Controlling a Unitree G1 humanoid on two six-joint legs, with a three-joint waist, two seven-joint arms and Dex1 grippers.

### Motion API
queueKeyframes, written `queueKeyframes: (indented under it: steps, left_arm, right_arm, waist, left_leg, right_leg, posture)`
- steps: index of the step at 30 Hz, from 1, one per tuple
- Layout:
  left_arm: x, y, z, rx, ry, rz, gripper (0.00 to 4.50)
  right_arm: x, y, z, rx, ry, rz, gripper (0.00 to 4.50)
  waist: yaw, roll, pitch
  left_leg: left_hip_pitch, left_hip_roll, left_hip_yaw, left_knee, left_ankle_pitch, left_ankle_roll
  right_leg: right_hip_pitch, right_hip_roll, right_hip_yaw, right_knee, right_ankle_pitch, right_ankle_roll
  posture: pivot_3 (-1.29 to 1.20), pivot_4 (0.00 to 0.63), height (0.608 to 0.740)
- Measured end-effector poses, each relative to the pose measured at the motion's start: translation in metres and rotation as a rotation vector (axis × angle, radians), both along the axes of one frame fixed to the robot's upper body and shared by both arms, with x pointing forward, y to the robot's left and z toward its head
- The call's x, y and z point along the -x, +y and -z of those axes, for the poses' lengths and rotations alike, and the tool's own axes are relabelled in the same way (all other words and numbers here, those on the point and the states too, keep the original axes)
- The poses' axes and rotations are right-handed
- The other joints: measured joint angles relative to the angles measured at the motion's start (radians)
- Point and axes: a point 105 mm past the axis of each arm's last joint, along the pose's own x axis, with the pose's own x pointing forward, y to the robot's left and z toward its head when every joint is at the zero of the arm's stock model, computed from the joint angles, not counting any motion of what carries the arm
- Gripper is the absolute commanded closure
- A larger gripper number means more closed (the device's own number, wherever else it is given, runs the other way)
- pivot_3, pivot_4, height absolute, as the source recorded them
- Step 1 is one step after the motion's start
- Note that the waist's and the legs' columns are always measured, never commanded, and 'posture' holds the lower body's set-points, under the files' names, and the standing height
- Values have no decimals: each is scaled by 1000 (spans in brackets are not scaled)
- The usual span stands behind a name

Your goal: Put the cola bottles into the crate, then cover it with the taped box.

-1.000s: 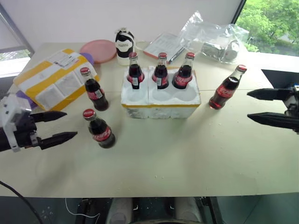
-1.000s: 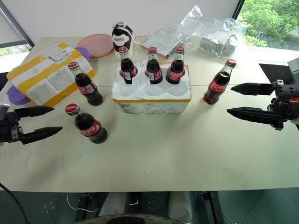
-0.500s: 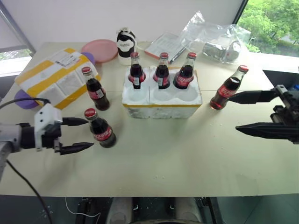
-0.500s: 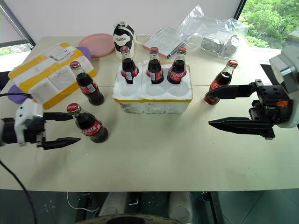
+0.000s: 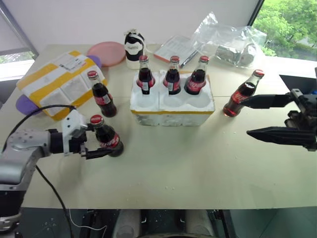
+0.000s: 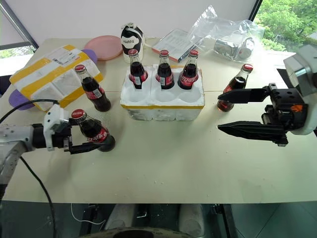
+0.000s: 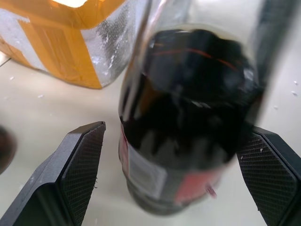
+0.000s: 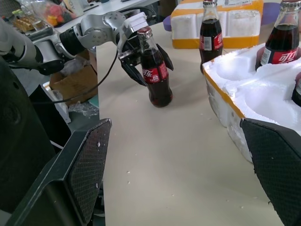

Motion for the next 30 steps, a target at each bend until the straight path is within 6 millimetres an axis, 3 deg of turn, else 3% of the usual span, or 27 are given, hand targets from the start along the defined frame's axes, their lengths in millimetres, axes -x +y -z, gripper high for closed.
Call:
queueKeyframes:
  steps: [4,7,9,17,19,25,30]
  left_arm:
    - [-4,-1,6,25,23,-23,116]
    - [-4,-6,4,60,37,-9,924]
    - [-3,-6,4,79,53,-7,1720]
    - [2,-7,-7,149,158,-7,1679]
    - [-2,-8,-22,165,150,2,1679]
    - [-10,-30,-101,165,-19,155,1679]
    - [-19,-70,-124,197,-33,314,1679]
  right_arm:
    - [-2,0,0,-4,-3,14,0]
    - [-3,0,0,-5,-4,24,0]
    - [-4,-1,0,-8,-5,31,0]
    - [-8,-1,10,-35,21,51,0]
    - [-9,-1,10,-35,17,58,0]
    - [-13,1,14,-53,-1,76,0]
    - [-11,4,27,-40,17,86,0]
  waist:
    - [-3,0,0]
    - [-2,-1,0]
    - [-2,-1,0]
    - [-1,-4,2]
    - [1,-5,3]
    - [20,-7,4]
    - [28,-10,5]
  left_leg:
    - [0,0,0,0,0,0]
    - [0,0,0,1,0,0]
    - [0,0,0,1,0,0]
    - [0,0,0,1,0,0]
    - [0,0,-1,1,0,0]
    - [0,-1,0,1,4,-6]
    - [0,-3,1,3,4,-6]
  right_leg:
    - [0,0,0,1,0,0]
    - [0,0,0,1,0,0]
    - [0,0,0,1,0,0]
    - [0,0,0,1,0,0]
    - [0,0,0,1,0,0]
    - [1,1,0,1,0,0]
    - [3,1,0,1,0,1]
  posture:
    - [0,150,740]
    - [0,150,740]
    - [0,150,740]
    - [0,150,740]
    - [0,150,740]
    - [0,150,740]
    - [0,150,740]
